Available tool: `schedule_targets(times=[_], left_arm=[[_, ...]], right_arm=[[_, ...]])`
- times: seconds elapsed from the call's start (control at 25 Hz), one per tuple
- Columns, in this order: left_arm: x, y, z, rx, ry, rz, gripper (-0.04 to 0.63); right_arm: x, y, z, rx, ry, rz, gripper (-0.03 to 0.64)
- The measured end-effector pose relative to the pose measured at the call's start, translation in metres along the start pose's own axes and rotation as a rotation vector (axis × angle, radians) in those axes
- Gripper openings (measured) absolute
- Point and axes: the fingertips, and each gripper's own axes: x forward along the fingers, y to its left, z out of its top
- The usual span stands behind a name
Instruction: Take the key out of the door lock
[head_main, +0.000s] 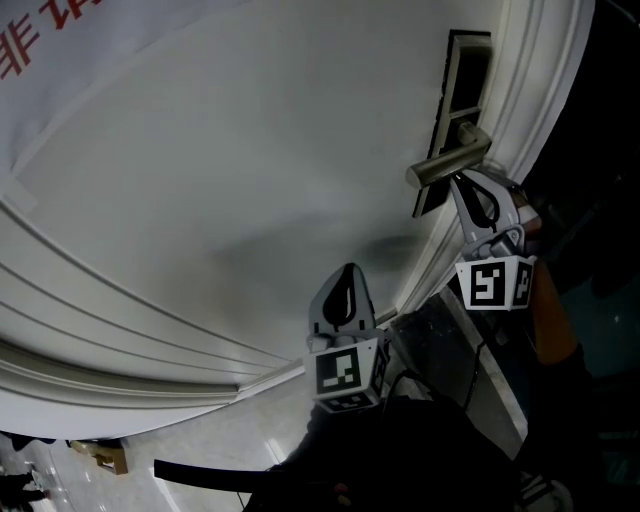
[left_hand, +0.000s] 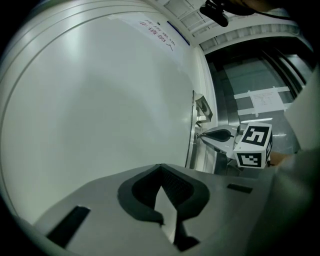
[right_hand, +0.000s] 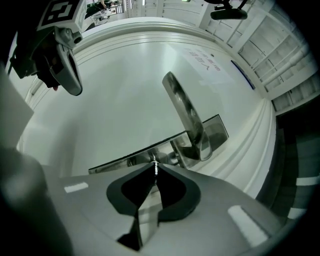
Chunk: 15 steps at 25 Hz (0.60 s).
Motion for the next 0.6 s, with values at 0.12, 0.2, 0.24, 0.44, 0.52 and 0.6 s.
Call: schedule_targets(times=[0.12,0.2,0.24,0.44,0.52,0.6], left_arm=[[0.0015,-0.0021,-0.002,0.022,-0.005,-0.012,0.0],[0.0016,-0.0017,-0.0019,0.022,0.002,-0.002,0.0],[0.0018,-0.0017,-0.0002,0.02,-0.001,0.002,0.0],[0.0041,-0.0058,-0.0016,0.026,-0.024,-0.014,-0.002],[0.0034,-0.0055,0.0008,0.004,-0.012,0.008,0.0],[0.0028,-0.0063,0.0019,-0.009,-0.002,0.017,0.0]], right_arm=[[-0.0003,0.0,0.0004,-0.009,0.0,0.013,0.018],[-0.0009,0.0003,0.0001,-0.02,0.0,0.02,0.017],[-0.0011,0.0005,0.0001,-0.03,0.0,0.023,0.017],[-0.001,0.0016,0.0,-0.1,0.008,0.039,0.015],[-0.0011,0.0018,0.0,-0.129,0.009,0.046,0.014],[-0.0011,0.0019,-0.0004,-0.163,0.011,0.048,0.014]])
